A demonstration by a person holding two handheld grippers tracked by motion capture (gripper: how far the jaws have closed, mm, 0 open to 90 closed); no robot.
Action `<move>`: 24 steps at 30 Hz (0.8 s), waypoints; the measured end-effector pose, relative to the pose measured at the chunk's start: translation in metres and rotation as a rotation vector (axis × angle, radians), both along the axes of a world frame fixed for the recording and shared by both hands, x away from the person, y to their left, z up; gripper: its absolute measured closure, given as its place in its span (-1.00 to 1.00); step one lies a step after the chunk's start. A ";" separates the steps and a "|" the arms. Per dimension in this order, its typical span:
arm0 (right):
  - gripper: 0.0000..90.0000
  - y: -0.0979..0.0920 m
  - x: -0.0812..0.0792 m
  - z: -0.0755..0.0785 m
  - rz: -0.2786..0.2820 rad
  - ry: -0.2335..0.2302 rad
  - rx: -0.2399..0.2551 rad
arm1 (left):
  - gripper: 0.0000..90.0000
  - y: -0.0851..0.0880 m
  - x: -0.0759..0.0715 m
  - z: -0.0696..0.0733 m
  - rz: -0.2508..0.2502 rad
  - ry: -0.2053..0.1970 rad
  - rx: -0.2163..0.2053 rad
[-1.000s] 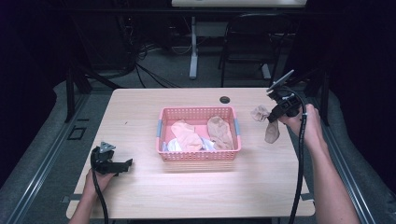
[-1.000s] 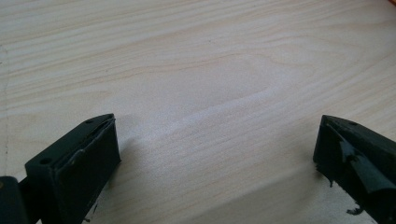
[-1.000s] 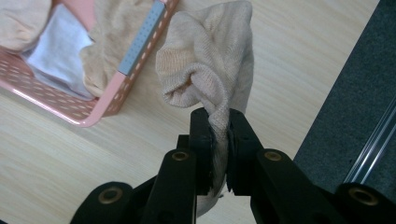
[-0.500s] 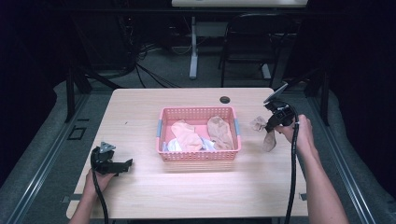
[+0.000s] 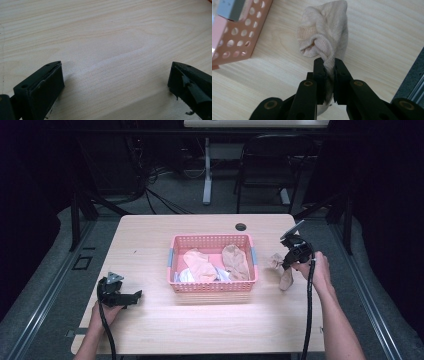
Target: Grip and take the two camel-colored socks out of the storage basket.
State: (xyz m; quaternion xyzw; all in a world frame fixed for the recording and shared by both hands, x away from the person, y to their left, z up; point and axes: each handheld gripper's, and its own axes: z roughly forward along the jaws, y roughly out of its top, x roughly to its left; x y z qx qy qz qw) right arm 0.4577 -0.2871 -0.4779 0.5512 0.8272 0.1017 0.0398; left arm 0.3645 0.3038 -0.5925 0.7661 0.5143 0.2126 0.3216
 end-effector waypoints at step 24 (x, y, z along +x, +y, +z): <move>-0.51 -0.015 -0.012 0.003 -0.019 -0.037 0.052 | -1.00 0.000 0.000 0.000 0.000 0.001 0.000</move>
